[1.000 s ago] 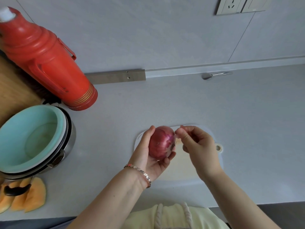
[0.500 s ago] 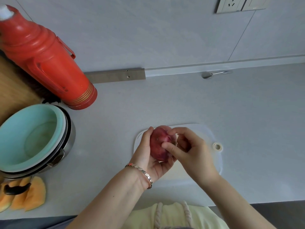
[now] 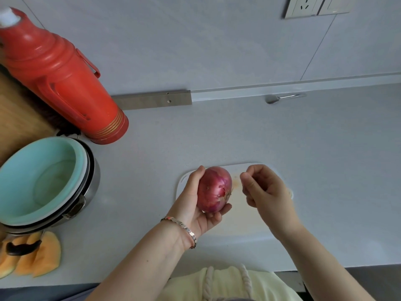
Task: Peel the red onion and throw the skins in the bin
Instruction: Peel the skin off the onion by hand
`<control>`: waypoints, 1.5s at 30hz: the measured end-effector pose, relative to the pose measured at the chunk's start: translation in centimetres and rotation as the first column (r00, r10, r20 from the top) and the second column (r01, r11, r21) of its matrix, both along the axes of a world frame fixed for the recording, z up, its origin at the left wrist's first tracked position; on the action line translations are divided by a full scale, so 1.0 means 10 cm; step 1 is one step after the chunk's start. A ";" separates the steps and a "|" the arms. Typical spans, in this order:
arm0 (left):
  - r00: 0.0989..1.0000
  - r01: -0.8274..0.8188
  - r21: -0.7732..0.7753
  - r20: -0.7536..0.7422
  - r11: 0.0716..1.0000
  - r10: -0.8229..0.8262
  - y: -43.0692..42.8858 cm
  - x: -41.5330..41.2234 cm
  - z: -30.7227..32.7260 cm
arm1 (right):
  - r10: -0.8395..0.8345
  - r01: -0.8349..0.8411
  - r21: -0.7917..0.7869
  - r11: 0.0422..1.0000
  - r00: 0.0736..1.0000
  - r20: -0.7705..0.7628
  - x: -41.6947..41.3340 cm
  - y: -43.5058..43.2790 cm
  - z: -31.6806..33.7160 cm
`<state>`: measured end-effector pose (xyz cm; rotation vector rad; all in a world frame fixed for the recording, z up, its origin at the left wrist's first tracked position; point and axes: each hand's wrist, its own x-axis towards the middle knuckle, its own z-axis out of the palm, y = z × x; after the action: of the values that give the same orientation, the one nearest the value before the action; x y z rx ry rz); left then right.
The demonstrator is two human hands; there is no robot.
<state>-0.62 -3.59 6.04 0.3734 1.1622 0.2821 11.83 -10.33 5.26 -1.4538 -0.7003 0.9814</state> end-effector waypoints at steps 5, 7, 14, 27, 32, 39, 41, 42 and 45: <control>0.999 -0.003 0.025 0.042 1.000 0.002 0.00 -0.03 -0.04 | 0.200 -0.227 0.147 0.963 0.964 0.176 -0.07 -0.04 0.10; 0.997 0.010 0.031 0.074 0.999 -0.012 -0.01 -0.01 -0.03 | 0.225 -0.249 0.141 0.958 0.960 0.167 -0.10 -0.02 0.06; 1.000 0.003 -0.018 0.022 1.000 -0.003 -0.03 0.02 0.02 | 0.193 -0.203 0.116 0.972 0.977 0.092 -0.11 0.04 0.04; 0.997 -0.050 -0.131 0.043 0.990 0.056 0.01 -0.02 0.01 | -0.062 0.064 0.011 0.998 0.994 -0.086 0.07 0.03 -0.03; 0.994 -0.062 -0.111 0.080 0.992 0.071 0.00 0.02 -0.01 | 0.162 -0.162 -0.016 0.987 0.963 0.216 -0.13 -0.06 0.08; 0.985 -0.138 -0.127 0.088 0.982 0.150 -0.02 0.05 -0.02 | -0.009 0.006 0.010 1.000 0.949 0.316 -0.27 -0.03 0.01; 0.987 -0.136 -0.115 0.070 0.984 0.145 -0.03 0.06 0.00 | -0.015 0.016 -0.002 1.000 0.955 0.295 -0.28 -0.01 0.00; 0.988 -0.136 -0.108 0.062 0.985 0.143 -0.03 0.06 0.01 | -0.012 0.014 -0.003 1.000 0.961 0.277 -0.29 0.00 -0.01; 0.989 -0.135 -0.090 0.052 0.987 0.140 -0.04 0.06 0.02 | 0.004 0.000 -0.020 1.000 0.979 0.205 -0.28 0.01 -0.02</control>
<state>0.01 -3.95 6.24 0.2079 1.1411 0.3595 9.08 -10.19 5.05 -1.5871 -0.8429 0.8494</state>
